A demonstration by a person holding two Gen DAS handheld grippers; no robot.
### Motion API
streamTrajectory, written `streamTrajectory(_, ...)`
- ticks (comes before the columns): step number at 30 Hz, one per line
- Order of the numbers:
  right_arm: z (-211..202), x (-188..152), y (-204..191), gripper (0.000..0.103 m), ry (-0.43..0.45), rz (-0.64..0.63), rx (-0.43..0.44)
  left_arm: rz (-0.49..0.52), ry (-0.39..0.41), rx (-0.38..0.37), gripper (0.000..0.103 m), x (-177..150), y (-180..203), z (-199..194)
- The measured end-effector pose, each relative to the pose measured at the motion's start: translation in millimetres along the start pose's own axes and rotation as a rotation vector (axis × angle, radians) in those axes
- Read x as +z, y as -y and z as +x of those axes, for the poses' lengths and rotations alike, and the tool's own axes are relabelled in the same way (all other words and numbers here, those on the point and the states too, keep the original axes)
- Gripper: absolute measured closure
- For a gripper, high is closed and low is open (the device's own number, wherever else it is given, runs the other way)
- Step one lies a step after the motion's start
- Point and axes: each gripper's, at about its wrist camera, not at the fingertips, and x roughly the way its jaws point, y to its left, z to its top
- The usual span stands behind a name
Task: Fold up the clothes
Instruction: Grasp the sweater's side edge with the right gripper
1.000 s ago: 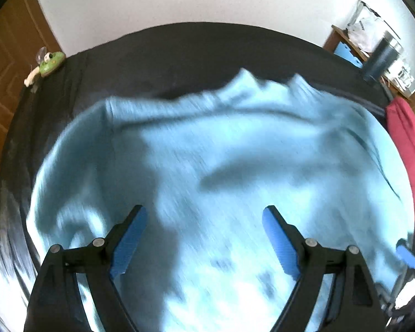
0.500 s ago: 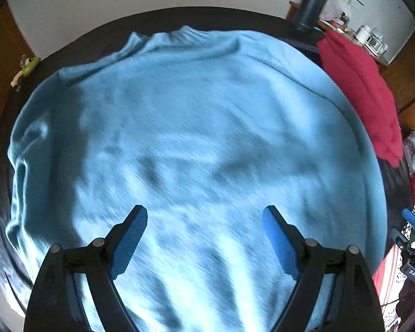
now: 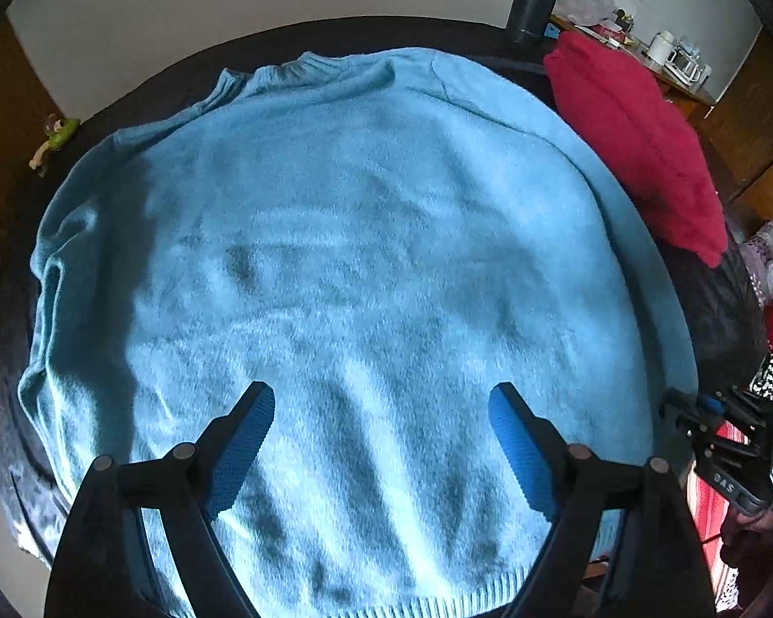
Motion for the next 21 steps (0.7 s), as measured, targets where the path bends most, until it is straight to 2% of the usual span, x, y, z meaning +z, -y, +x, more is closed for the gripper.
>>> streamTrajectory(1,-1,0,1,0.086,-0.008,0.014,0.021,-0.002,-0.001,0.003,0.015,-2,-1,0)
streamTrajectory(2,-3,0,3,0.092,-0.016,0.029,0.043,-0.007,-0.003,0.005,0.015,-4,-2,-1)
streamTrajectory(8,-42,9,32,0.094,0.041,0.253,0.264,-0.05,-0.016,0.003,0.015,-15,-15,2)
streamTrajectory(10,-59,14,39,0.098,0.074,0.327,0.37,-0.058,-0.016,-0.001,0.015,-16,-18,4)
streamTrajectory(12,-74,20,41,0.098,0.103,0.372,0.473,-0.063,-0.015,-0.009,0.015,-17,-20,5)
streamTrajectory(14,-89,28,36,0.098,0.132,0.381,0.579,-0.068,-0.014,-0.017,0.015,-17,-21,5)
streamTrajectory(18,-110,47,2,0.098,0.159,0.313,0.711,-0.089,-0.007,-0.041,0.015,-18,-29,5)
streamTrajectory(21,-104,67,-21,0.098,0.148,0.304,0.762,-0.105,0.015,-0.063,0.015,-19,-36,1)
